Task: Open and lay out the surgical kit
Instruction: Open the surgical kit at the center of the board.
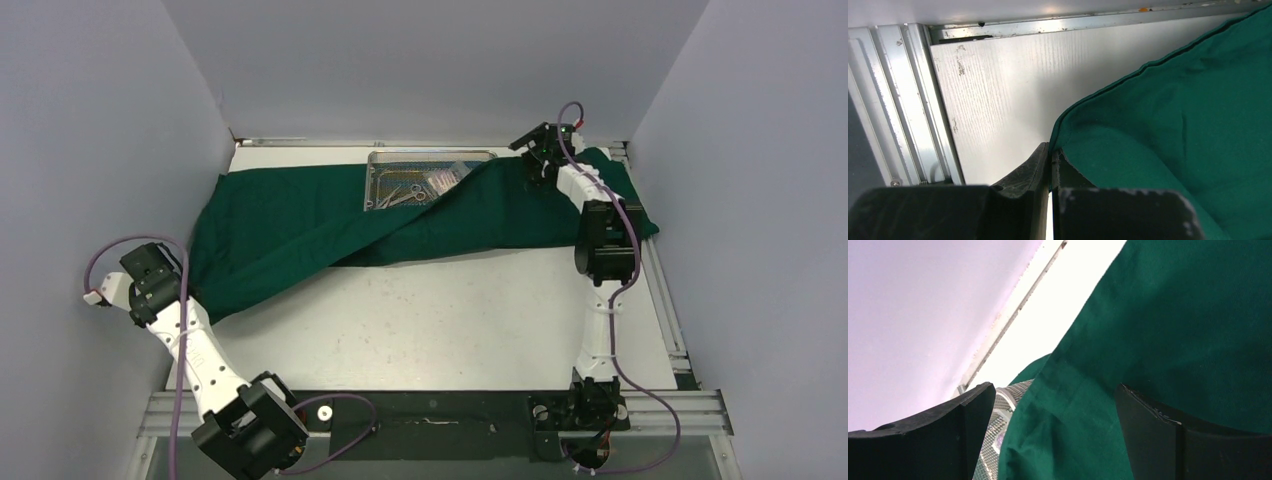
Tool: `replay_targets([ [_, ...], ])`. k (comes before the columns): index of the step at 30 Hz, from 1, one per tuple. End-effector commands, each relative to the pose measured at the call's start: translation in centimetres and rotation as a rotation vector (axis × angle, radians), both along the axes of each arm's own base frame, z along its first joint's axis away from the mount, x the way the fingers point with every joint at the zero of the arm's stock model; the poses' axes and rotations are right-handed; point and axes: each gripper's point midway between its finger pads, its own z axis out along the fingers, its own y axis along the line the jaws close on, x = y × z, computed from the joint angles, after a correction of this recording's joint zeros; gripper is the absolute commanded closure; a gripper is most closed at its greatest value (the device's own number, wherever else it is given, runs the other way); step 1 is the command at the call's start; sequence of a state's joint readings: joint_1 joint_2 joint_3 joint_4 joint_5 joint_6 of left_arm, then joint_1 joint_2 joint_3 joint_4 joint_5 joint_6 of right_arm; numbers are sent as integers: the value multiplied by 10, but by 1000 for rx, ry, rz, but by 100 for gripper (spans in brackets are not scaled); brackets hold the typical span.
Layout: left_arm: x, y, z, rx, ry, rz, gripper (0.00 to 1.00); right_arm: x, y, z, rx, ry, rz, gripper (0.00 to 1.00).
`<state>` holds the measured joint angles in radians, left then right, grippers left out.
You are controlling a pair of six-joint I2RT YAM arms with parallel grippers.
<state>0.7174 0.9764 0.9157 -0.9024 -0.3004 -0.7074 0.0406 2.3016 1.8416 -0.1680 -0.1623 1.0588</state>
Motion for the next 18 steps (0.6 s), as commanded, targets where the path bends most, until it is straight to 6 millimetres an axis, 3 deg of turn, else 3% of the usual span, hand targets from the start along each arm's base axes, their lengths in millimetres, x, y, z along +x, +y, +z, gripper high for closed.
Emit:
replay_targets([
  [1,-10,9,-6,19,38,60,100,2,4,-15,-63,45,-12,14],
  [11,-10,3,-24,-36,65,51,100,14,-11,-16,-332,31,-23,21],
  [18,-7,3,-27,-49,69,50,100,3,-25,-45,-421,136,-45,30],
])
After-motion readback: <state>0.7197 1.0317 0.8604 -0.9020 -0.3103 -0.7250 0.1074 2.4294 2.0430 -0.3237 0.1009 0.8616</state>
